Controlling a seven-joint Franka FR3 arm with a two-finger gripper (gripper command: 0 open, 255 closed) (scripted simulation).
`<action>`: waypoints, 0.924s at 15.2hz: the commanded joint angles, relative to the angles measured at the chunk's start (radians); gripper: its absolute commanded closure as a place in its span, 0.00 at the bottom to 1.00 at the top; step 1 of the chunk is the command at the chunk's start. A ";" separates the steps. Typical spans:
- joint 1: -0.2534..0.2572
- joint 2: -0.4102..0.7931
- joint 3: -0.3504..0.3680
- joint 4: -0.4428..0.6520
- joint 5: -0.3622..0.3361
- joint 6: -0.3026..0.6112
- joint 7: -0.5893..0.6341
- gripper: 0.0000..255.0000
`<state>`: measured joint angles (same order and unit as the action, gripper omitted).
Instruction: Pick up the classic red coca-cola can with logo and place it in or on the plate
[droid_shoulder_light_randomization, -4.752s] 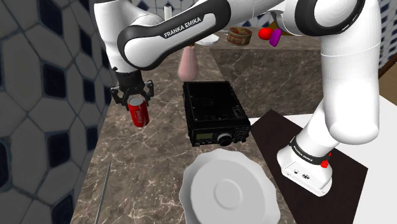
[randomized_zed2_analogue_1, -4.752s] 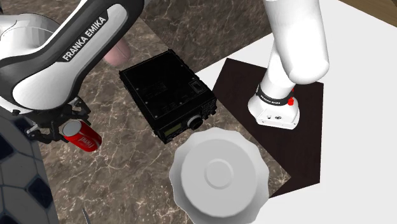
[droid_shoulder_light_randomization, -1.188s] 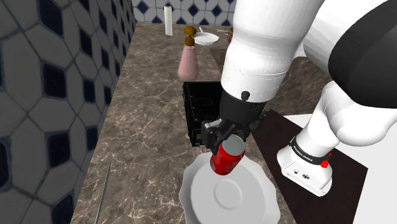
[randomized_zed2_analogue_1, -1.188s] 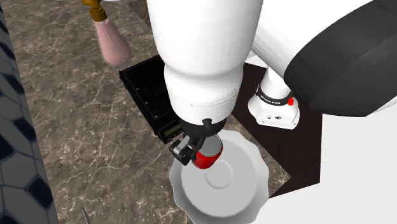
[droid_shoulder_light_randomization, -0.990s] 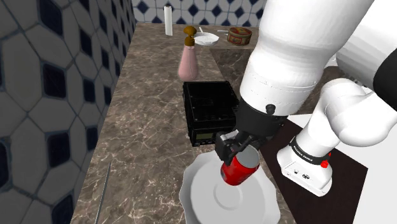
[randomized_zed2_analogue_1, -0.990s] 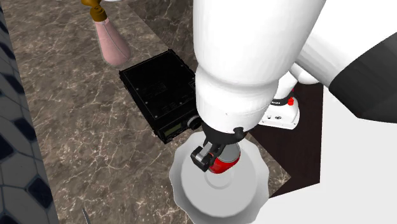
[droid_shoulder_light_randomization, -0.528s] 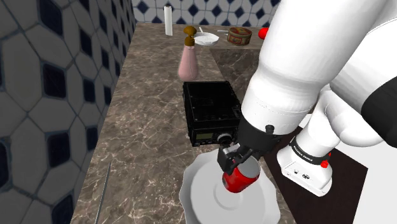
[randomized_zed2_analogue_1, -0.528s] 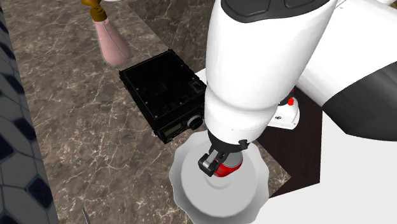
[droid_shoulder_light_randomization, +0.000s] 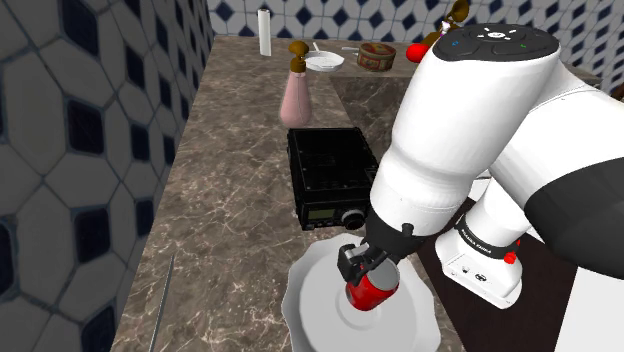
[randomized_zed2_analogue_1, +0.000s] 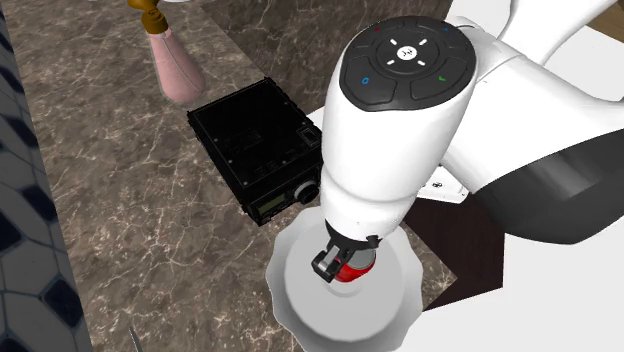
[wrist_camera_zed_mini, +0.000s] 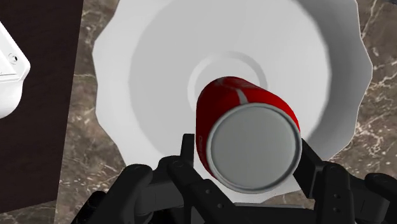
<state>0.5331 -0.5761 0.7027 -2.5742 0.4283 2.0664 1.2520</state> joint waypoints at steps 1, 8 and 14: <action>-0.002 0.016 0.015 -0.015 0.005 0.033 0.003 1.00; -0.005 0.038 0.033 -0.036 0.010 0.076 0.004 1.00; -0.005 0.038 0.033 -0.036 0.010 0.076 0.004 0.00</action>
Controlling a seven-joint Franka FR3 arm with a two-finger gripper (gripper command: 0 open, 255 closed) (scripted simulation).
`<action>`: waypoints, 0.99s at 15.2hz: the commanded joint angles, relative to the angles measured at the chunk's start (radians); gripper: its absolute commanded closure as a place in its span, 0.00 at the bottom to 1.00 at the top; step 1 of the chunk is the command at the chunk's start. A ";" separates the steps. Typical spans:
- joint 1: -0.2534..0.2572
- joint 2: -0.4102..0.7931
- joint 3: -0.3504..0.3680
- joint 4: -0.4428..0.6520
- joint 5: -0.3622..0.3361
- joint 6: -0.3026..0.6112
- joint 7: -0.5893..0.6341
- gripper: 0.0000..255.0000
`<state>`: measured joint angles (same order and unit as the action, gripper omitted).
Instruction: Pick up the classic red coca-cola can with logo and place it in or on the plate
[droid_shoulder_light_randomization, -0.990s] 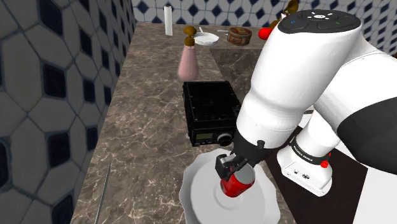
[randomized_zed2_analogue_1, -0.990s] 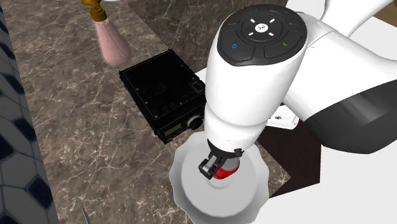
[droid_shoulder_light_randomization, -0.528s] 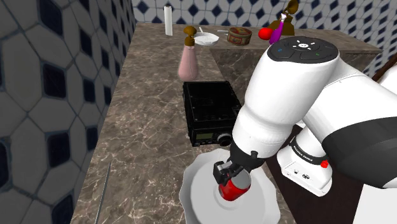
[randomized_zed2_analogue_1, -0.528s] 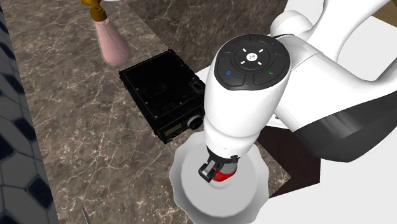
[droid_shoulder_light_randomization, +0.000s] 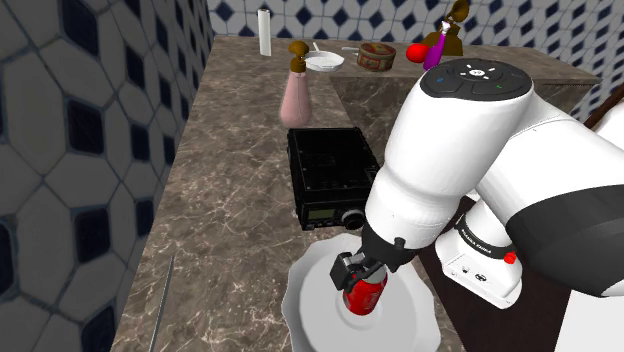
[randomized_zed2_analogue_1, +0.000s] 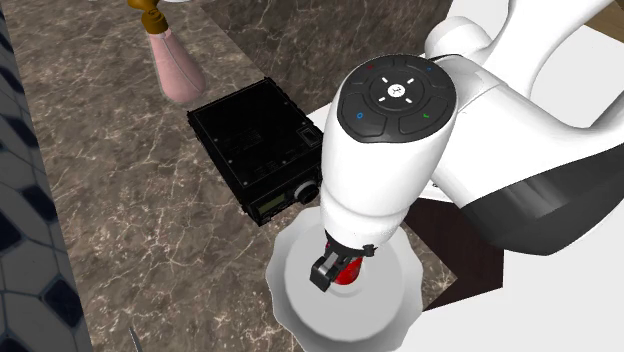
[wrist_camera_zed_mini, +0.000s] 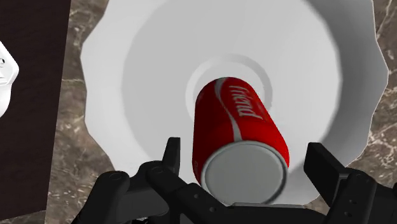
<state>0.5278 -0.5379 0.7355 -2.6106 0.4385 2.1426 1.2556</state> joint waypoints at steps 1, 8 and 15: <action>0.000 0.000 0.000 0.000 0.000 0.000 0.000 0.00; 0.007 -0.066 -0.060 0.082 -0.023 -0.149 -0.002 0.00; 0.007 -0.066 -0.060 0.082 -0.023 -0.149 -0.002 0.00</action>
